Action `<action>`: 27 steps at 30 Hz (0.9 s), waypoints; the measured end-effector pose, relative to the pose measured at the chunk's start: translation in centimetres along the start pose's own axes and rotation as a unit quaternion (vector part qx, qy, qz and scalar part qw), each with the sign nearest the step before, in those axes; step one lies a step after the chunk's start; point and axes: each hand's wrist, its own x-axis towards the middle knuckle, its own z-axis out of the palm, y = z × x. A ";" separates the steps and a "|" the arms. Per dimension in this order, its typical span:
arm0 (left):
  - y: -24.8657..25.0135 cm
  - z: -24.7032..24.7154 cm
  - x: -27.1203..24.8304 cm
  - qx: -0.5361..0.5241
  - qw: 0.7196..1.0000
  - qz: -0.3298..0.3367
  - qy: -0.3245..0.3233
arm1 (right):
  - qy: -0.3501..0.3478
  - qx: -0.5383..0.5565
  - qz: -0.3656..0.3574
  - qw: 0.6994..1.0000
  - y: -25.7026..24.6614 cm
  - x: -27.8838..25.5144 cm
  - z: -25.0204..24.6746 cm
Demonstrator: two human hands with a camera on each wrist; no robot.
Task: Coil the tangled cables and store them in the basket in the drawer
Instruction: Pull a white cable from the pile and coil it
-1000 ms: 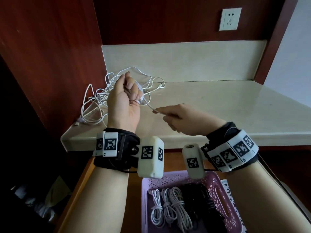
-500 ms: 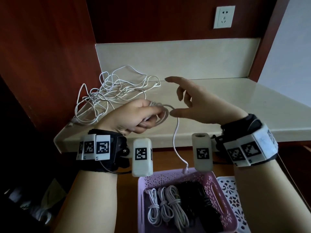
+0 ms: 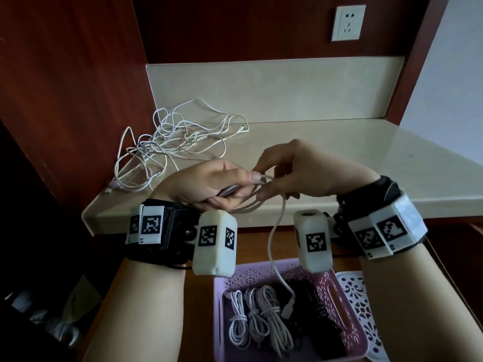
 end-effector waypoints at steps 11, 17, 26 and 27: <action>-0.9 0.4 2.2 0.055 0.972 0.048 0.223 | 0.074 -0.015 -0.028 0.997 0.5 -0.1 -0.4; -1.7 0.9 1.9 0.015 0.998 -0.007 0.066 | 0.057 -0.048 -0.051 0.996 0.2 -0.1 -0.4; -0.1 1.0 2.7 0.150 0.962 -0.075 0.215 | 0.099 -0.011 -0.054 0.994 1.0 0.5 0.0; -0.2 1.1 3.1 0.174 0.948 -0.082 0.254 | 0.104 -0.010 -0.051 0.993 1.2 0.6 0.1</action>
